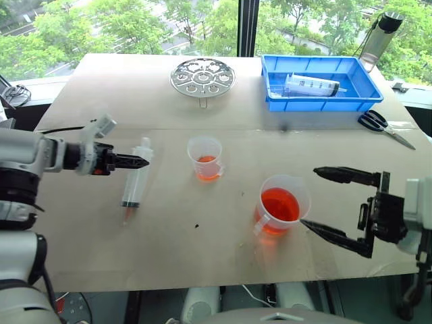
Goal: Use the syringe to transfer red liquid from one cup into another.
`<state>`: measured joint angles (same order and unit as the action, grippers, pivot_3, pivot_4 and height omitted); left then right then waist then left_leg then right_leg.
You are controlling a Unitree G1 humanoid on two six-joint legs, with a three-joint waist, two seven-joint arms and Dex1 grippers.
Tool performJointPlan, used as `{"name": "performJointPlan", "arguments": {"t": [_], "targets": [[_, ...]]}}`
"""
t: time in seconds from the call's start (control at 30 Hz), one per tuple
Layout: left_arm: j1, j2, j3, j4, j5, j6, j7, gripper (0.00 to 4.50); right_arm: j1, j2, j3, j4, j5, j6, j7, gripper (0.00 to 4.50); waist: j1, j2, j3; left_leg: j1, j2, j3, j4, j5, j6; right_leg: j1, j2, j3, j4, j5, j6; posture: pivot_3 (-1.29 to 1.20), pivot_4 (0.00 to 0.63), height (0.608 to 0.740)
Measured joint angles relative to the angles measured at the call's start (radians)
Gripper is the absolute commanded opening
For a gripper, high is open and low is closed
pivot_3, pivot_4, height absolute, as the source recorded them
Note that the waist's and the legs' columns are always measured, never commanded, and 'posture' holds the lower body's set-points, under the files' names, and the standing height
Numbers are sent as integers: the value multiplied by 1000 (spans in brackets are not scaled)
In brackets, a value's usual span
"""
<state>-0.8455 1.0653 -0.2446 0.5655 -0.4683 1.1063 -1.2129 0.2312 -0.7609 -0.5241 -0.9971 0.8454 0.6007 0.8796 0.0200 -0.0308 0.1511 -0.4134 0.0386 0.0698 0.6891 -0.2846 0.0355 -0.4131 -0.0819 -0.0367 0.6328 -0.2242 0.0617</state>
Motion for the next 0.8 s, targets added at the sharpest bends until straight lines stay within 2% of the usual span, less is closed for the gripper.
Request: {"name": "performJointPlan", "arguments": {"t": [0.03,0.23,0.27,0.37,0.4,0.47,0.5,0.53,0.57,0.7,0.8], "targets": [[-7,-21,0,16,15,1,12,1660,26,0,-4,-9,-9,-9,-4,4447,-1,0,0,0,0,0,0,0,0,0,0,0,0,0,0,0,150,740],[-25,-71,12,55,81,9,51,4267,147,1,-3,-16,-61,-77,-23,4500,-6,-1,0,2,0,0,0,0,0,0,0,1,2,0,0,0,150,740],[-26,-74,18,54,81,13,52,4442,155,2,-2,-17,-67,-82,-27,4500,-6,-1,0,2,0,0,0,0,0,0,0,1,2,0,0,0,150,740],[-22,-90,83,37,81,27,101,4442,209,28,1,-17,-105,-105,-48,4500,-5,-1,0,1,0,-1,0,0,0,0,0,1,3,0,0,0,150,740],[-16,-112,171,21,71,8,163,4442,248,59,1,-3,-124,-110,-61,4500,-2,-2,-1,1,0,-3,1,0,0,0,0,0,3,0,0,0,150,740],[-13,-122,245,0,67,-15,214,4442,269,79,0,17,-134,-114,-74,4500,-3,-4,0,0,0,-6,2,0,0,0,0,0,2,0,0,0,150,740],[7,-146,353,-49,47,-61,274,4442,280,108,-3,41,-144,-136,-84,4500,-5,-4,0,0,0,-6,2,0,0,0,-1,1,2,0,0,0,150,740],[18,-159,396,-77,34,-84,295,4442,283,121,-4,55,-152,-146,-86,4500,-5,-4,0,0,0,-6,3,0,0,0,-1,1,2,0,0,0,150,740],[63,-196,495,-163,9,-142,342,4442,287,130,-8,84,-170,-171,-86,4500,-7,-4,-1,1,0,-5,3,0,0,0,-2,2,3,0,0,0,150,740],[186,-288,683,-394,-90,-141,441,4442,280,128,-27,147,-171,-191,-79,4500,-9,-4,-1,2,1,-5,3,0,0,0,-2,2,4,0,0,0,150,740],[289,-370,779,-584,-174,-120,508,4442,260,111,-43,189,-158,-199,-61,4500,-7,-4,-1,4,0,-4,3,0,0,2,-2,3,5,0,0,0,150,740]]}}
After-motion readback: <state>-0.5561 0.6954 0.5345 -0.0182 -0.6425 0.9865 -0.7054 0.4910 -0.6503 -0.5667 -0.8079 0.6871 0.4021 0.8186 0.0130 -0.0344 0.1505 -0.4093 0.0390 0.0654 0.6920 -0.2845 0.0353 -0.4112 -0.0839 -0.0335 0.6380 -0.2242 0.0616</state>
